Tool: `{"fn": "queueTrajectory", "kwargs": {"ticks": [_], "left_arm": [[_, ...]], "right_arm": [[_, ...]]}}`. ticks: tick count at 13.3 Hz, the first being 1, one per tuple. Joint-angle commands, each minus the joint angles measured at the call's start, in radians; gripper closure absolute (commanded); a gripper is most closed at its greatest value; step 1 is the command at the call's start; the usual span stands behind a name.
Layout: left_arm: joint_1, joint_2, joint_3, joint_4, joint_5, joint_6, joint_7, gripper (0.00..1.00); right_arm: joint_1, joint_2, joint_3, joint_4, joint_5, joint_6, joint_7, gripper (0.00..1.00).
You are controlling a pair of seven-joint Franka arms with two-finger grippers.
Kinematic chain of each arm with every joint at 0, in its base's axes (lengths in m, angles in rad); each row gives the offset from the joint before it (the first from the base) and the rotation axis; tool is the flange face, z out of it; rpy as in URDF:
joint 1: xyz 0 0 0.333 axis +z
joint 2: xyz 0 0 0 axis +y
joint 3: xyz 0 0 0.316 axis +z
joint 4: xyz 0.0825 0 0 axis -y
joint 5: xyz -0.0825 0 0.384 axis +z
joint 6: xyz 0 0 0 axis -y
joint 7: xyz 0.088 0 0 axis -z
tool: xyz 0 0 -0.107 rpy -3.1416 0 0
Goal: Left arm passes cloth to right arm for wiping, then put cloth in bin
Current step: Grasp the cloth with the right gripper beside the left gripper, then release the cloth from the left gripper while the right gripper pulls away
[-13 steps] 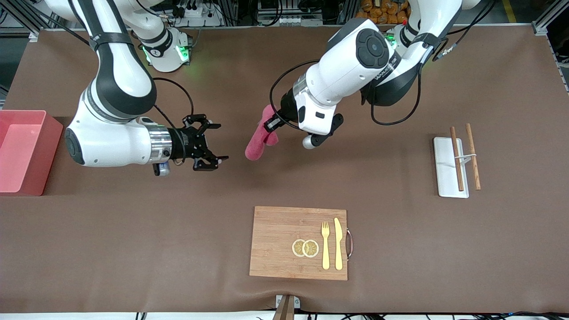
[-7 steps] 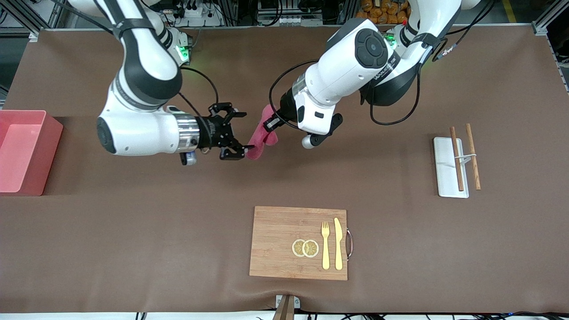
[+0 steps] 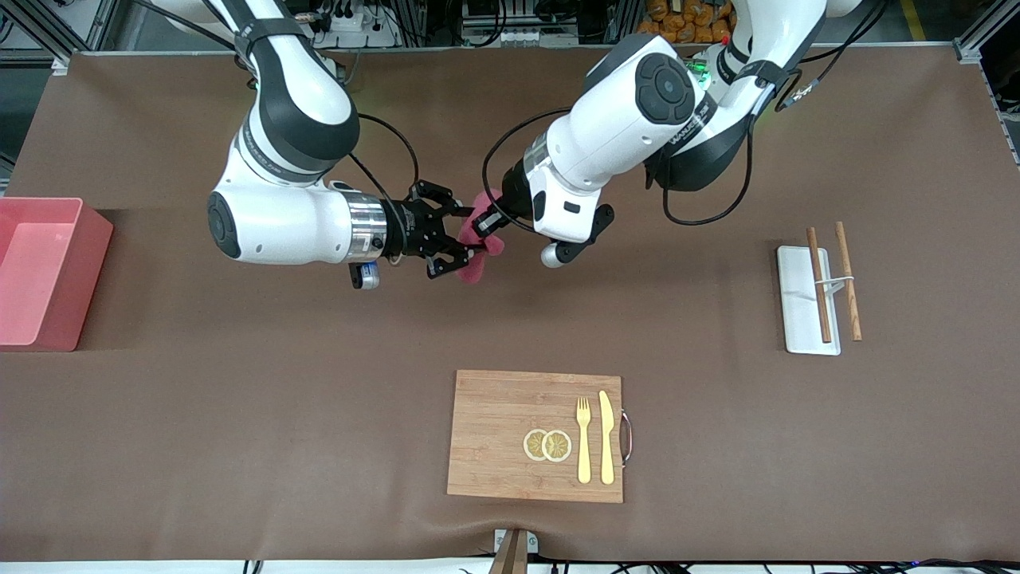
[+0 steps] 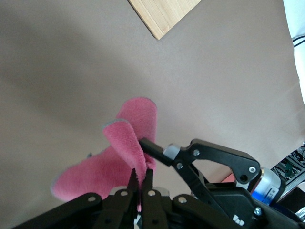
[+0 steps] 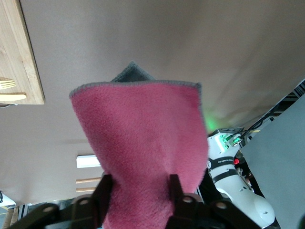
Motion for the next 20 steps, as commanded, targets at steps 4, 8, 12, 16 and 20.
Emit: {"fn": "queueTrajectory", "kwargs": {"ticks": [4,8,12,16,20], "left_arm": [[-0.012,0.011,0.008,0.022,-0.002,0.007,-0.018,0.88],[-0.002,-0.009,0.009,0.022,0.003,0.001,-0.018,0.0],[0.093,-0.073,0.013,0.02,0.012,-0.071,-0.01,0.0],[0.21,-0.115,0.011,0.017,0.234,-0.249,0.094,0.0],[0.389,-0.115,0.011,0.01,0.239,-0.41,0.46,0.0]], "right_arm": [[-0.002,0.002,-0.013,-0.004,0.01,0.017,0.004,1.0],[-0.021,0.002,-0.016,-0.001,-0.075,0.015,0.006,1.0],[-0.03,0.016,-0.017,0.002,-0.352,0.056,-0.034,1.0],[-0.033,0.075,-0.016,-0.023,-0.447,0.116,-0.248,1.0],[-0.042,0.148,-0.016,-0.122,-0.45,0.245,-0.476,1.0]]}}
